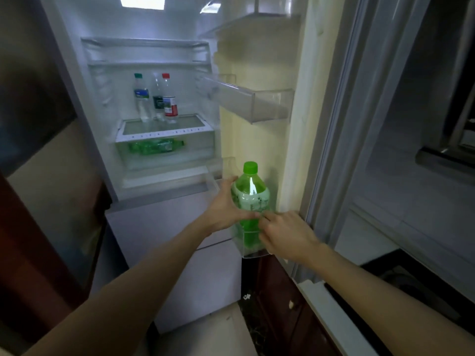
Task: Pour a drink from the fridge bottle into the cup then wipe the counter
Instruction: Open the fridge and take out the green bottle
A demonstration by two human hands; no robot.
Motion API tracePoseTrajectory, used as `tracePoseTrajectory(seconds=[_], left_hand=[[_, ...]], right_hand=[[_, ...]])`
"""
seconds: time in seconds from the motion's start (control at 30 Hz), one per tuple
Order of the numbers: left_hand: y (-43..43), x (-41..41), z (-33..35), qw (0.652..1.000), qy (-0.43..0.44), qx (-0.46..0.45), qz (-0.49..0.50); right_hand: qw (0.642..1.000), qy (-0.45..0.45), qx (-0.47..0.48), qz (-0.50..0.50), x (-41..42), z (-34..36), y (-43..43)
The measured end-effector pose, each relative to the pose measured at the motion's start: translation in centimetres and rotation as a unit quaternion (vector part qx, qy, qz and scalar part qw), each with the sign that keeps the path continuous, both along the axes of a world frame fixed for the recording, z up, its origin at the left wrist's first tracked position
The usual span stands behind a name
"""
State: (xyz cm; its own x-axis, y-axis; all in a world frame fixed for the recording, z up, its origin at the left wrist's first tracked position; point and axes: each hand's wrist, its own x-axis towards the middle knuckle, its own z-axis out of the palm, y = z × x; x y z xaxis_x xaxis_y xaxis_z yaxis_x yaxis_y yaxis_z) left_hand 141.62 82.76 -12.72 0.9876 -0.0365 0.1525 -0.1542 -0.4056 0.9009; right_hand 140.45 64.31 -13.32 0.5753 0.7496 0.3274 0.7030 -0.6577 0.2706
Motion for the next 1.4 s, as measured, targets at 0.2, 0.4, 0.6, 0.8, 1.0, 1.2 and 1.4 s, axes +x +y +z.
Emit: tracePoseTrajectory(seconds=[0.2,0.4,0.6,0.8,1.0,1.2,1.4], left_hand=[[-1.7,2.2,-2.2,0.999,-0.021,-0.028,-0.032],[-4.1,3.4,-3.0,0.999,-0.041,-0.026,0.000],[-6.2,3.7,-2.7,0.997,-0.059,-0.010,0.056],[-7.1,3.7,-1.8,0.994,-0.072,-0.013,0.087],[-6.5,3.6,1.6,0.982,-0.117,-0.041,0.140],[-4.4,2.5,3.8,0.973,-0.122,-0.125,0.148],[-1.7,0.4,3.7,0.970,-0.109,-0.122,0.180]], right_hand=[[0.998,-0.041,0.049,-0.007,0.5,-0.4,-1.6],[0.996,-0.045,0.059,-0.039,1.1,-0.7,-3.5],[0.995,-0.043,0.062,-0.065,1.2,-0.8,-5.0],[0.996,-0.017,0.058,-0.062,1.3,-0.6,-5.4],[0.997,0.033,0.011,-0.069,1.8,-0.1,-4.9],[0.997,0.049,-0.017,-0.053,1.8,1.2,-3.4],[0.996,0.041,-0.031,-0.067,1.9,1.9,-1.9]])
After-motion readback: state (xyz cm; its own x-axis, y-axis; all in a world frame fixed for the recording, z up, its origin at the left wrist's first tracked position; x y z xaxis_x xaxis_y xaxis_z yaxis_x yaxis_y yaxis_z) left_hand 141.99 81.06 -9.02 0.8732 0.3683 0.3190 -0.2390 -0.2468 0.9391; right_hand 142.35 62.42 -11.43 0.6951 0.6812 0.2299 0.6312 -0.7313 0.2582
